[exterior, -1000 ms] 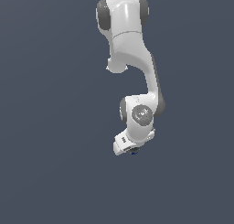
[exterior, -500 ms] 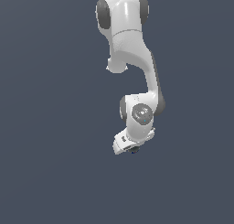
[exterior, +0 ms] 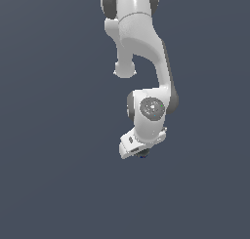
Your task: Pick up the object and move it to a goal position.
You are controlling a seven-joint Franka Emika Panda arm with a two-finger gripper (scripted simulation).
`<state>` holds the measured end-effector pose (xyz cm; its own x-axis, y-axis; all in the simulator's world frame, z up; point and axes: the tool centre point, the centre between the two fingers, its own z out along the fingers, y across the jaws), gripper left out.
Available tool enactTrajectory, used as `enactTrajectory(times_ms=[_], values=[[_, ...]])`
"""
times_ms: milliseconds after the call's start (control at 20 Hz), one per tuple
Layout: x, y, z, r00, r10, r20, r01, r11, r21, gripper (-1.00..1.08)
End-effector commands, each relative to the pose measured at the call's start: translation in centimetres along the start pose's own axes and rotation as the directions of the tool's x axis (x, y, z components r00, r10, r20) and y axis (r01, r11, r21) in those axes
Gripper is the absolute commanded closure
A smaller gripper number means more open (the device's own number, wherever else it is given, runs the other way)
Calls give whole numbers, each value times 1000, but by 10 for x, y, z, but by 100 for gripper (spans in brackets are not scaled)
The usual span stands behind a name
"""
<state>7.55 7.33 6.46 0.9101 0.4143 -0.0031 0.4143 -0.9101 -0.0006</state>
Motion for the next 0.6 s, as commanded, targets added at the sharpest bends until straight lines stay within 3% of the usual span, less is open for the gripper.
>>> enactTrajectory(times_ms=[0,550], values=[[-4,1,-21,1000,0,-2,0,1000,-1,108],[-33,4,-146,1000,0,-2,0,1000,-1,108]])
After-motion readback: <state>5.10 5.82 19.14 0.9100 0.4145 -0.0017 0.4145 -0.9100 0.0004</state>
